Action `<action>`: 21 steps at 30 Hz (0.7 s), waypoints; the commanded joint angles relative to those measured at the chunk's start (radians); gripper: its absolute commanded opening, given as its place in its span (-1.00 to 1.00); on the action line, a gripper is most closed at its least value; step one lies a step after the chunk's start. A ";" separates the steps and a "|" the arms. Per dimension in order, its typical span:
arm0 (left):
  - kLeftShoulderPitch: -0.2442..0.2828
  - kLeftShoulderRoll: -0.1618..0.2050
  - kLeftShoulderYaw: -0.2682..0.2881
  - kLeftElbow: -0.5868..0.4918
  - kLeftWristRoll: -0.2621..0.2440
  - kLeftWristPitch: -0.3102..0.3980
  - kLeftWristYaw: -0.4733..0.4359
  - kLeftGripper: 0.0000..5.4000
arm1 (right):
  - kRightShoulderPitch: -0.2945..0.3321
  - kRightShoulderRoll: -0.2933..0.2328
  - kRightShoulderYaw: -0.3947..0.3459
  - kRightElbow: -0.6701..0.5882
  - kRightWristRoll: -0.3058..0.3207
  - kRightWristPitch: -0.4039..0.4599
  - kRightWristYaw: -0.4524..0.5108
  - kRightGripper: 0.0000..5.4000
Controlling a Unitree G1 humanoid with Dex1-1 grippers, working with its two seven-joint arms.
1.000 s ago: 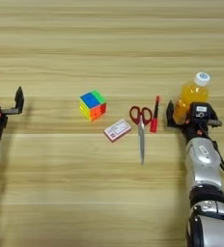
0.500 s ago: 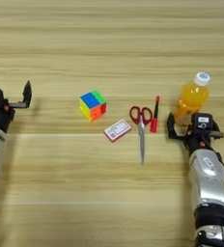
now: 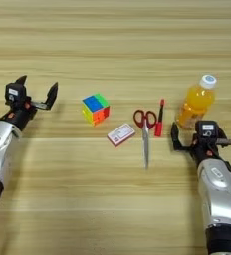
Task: Move the objects on the table
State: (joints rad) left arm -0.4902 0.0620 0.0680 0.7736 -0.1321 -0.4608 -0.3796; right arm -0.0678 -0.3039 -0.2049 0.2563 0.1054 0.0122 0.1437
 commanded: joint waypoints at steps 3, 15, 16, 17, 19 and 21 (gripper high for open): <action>-0.023 -0.019 -0.036 0.028 -0.006 0.015 -0.095 1.00 | 0.020 0.008 0.009 -0.058 -0.002 0.051 0.001 1.00; -0.037 -0.055 -0.095 0.075 -0.021 0.069 -0.290 1.00 | 0.028 0.022 0.011 -0.071 0.000 0.061 -0.001 1.00; -0.039 -0.057 -0.095 0.076 -0.029 0.079 -0.312 1.00 | 0.028 0.023 0.011 -0.072 0.001 0.061 -0.002 1.00; -0.040 -0.057 -0.096 0.076 -0.032 0.084 -0.327 1.00 | 0.028 0.024 0.011 -0.073 0.001 0.062 -0.002 1.00; -0.044 -0.059 -0.099 0.078 -0.035 0.095 -0.350 1.00 | 0.027 0.026 0.011 -0.074 0.000 0.062 -0.003 1.00; -0.050 -0.061 -0.108 0.087 -0.026 0.095 -0.361 1.00 | 0.028 0.027 0.011 -0.076 0.000 0.062 -0.003 1.00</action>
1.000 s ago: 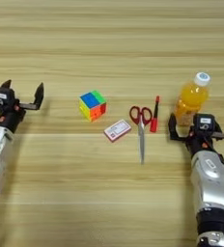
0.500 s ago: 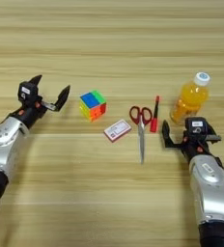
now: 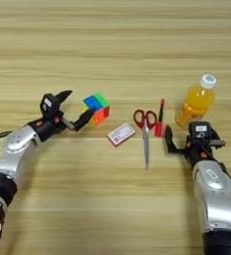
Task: Move the objects on the table
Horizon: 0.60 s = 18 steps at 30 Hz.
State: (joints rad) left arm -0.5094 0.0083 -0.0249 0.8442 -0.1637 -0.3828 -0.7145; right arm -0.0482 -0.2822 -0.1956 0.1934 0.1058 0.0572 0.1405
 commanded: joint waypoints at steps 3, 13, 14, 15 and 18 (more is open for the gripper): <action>-0.051 -0.011 -0.020 0.040 0.023 0.013 -0.015 1.00 | 0.011 0.008 0.002 -0.018 -0.001 0.017 0.001 1.00; -0.118 -0.009 0.003 0.122 0.024 0.003 0.018 1.00 | 0.021 0.016 0.004 -0.041 0.001 0.018 0.002 1.00; -0.126 -0.011 0.004 0.134 0.026 0.001 0.021 1.00 | 0.021 0.017 0.004 -0.042 0.002 0.018 0.002 1.00; -0.132 -0.013 0.004 0.145 0.028 0.000 0.021 1.00 | 0.021 0.018 0.004 -0.043 0.002 0.018 0.003 1.00; -0.155 -0.016 0.004 0.189 0.038 -0.007 0.033 1.00 | 0.022 0.021 0.004 -0.050 0.002 0.019 0.001 1.00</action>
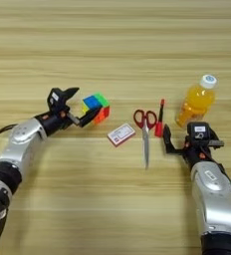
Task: Move the objects on the table
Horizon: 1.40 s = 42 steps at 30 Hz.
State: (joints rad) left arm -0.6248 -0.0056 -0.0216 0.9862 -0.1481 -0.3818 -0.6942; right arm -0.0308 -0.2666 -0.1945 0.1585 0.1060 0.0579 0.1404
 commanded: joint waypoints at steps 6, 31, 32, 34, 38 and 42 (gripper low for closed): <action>-0.075 -0.011 0.003 0.117 0.038 -0.005 0.005 1.00 | 0.009 0.009 0.005 -0.026 0.004 0.017 0.004 1.00; -0.154 -0.021 0.019 0.256 0.096 0.048 0.040 1.00 | 0.026 0.035 0.005 -0.092 0.006 0.039 -0.003 1.00; -0.155 -0.021 0.021 0.257 0.096 0.049 0.041 1.00 | 0.027 0.035 0.005 -0.095 0.006 0.040 -0.003 1.00; -0.158 -0.021 0.025 0.260 0.096 0.053 0.046 1.00 | 0.029 0.036 0.005 -0.099 0.007 0.043 -0.003 1.00; -0.161 -0.021 0.030 0.265 0.099 0.058 0.052 1.00 | 0.029 0.036 0.004 -0.101 0.007 0.043 -0.004 1.00; -0.163 -0.020 0.034 0.271 0.102 0.064 0.060 1.00 | 0.031 0.037 0.005 -0.106 0.008 0.045 -0.003 1.00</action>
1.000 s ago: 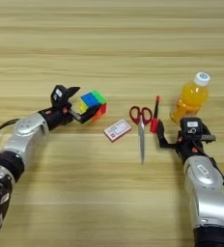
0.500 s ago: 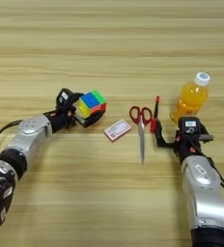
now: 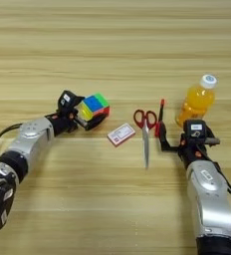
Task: Move the objects on the table
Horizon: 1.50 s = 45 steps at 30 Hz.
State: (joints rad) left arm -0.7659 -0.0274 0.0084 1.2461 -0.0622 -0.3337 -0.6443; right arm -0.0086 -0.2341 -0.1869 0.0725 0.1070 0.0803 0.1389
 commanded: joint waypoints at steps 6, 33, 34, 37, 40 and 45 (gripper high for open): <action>-0.024 0.001 0.009 0.016 0.024 0.021 0.021 1.00 | 0.012 0.006 -0.002 -0.025 0.007 0.025 -0.001 1.00; -0.035 0.004 0.027 0.039 0.034 0.045 0.063 1.00 | 0.018 0.009 -0.002 -0.039 0.006 0.034 0.001 1.00; -0.035 0.004 0.027 0.040 0.034 0.045 0.063 1.00 | 0.018 0.009 -0.002 -0.039 0.006 0.034 0.001 1.00; -0.035 0.004 0.028 0.040 0.034 0.047 0.064 1.00 | 0.018 0.009 -0.002 -0.039 0.005 0.033 0.001 1.00; -0.035 0.004 0.029 0.041 0.034 0.048 0.065 1.00 | 0.018 0.009 -0.003 -0.038 0.006 0.033 0.001 1.00; -0.036 0.005 0.029 0.044 0.035 0.051 0.071 1.00 | 0.018 0.009 -0.003 -0.037 0.006 0.031 0.001 1.00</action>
State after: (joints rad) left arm -0.7826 -0.0261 0.0347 1.2792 -0.0443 -0.2972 -0.5795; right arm 0.0031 -0.2266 -0.1868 0.0441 0.1070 0.0993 0.1394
